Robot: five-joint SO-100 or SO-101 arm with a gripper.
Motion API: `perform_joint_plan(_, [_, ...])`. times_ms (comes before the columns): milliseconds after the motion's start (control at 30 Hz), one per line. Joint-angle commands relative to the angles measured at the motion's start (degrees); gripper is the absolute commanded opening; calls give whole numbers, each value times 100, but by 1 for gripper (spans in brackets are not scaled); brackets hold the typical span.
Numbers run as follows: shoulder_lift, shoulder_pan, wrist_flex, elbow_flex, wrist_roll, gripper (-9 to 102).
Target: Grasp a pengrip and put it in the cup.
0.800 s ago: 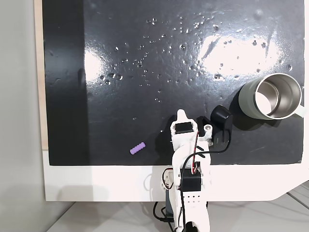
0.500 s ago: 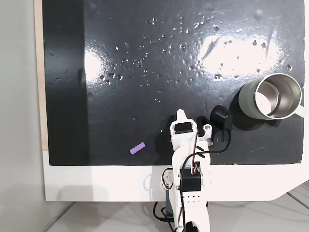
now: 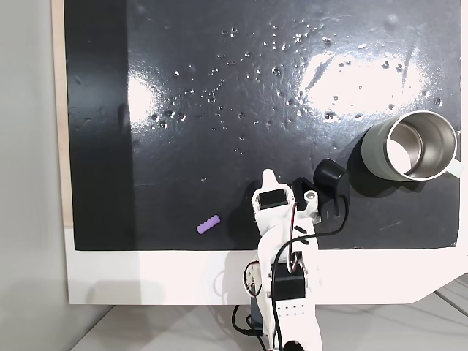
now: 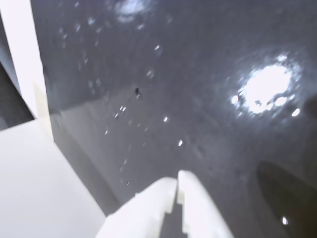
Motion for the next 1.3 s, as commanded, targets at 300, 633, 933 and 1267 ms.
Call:
perform_joint_plan(300, [-3138,-1389,1371,-3111,1424,2])
perform_joint_plan(633, [-4992,-2733,1872,-4096,2988,13])
perform_joint_plan(933, [-6592,-3419,2127,-4614,3533,14])
perform_joint_plan(1267, [-7330,-4210,1749,-4421,3700,24])
